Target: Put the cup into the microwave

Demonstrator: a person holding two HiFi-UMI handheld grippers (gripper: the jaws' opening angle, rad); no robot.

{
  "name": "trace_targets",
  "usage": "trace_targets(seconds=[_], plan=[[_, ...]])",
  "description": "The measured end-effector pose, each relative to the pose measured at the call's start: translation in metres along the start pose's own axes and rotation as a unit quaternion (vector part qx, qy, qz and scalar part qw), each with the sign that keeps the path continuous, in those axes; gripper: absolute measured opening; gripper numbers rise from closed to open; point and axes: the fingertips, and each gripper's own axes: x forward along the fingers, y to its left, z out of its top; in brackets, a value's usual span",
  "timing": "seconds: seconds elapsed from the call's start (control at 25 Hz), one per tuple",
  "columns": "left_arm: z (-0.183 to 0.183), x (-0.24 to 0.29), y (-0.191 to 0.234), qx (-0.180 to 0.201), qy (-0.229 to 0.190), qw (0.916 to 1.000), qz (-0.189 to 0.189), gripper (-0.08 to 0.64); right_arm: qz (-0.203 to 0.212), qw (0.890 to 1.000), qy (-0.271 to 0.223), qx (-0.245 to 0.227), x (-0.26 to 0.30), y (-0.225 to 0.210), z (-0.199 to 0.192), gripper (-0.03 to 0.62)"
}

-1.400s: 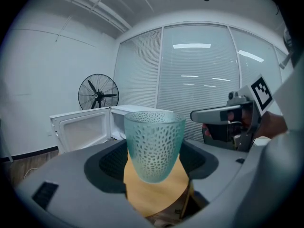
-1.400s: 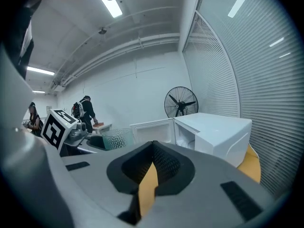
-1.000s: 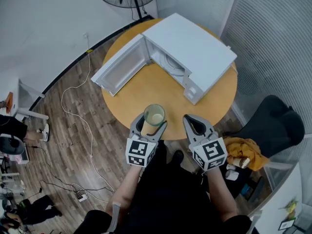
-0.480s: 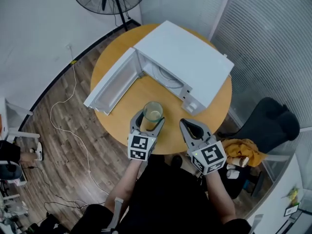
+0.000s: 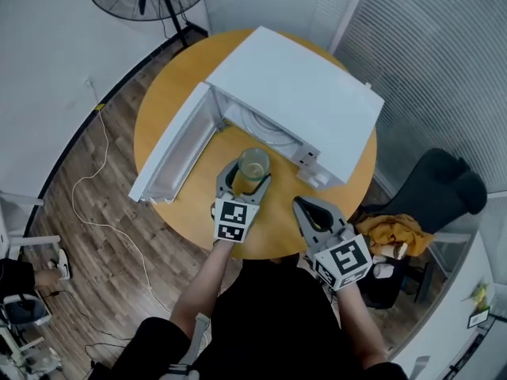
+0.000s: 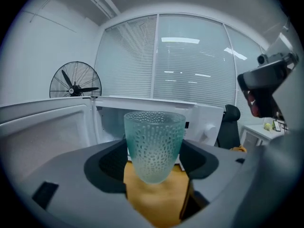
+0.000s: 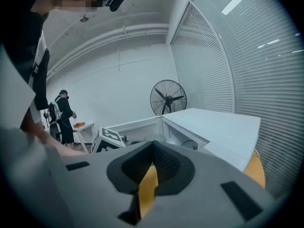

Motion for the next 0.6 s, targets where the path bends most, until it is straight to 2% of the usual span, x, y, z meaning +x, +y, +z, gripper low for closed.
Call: trace_targets(seconds=[0.32, 0.6], plan=[[-0.009, 0.05, 0.022, 0.014, 0.008, 0.9996, -0.024, 0.333, -0.038, 0.999, 0.01, 0.025, 0.009, -0.011, -0.008, 0.009], [-0.018, 0.088, 0.035, 0.025, 0.013, 0.999, -0.036, 0.333, -0.053, 0.998, 0.018, 0.04, 0.02, -0.021, -0.011, 0.009]])
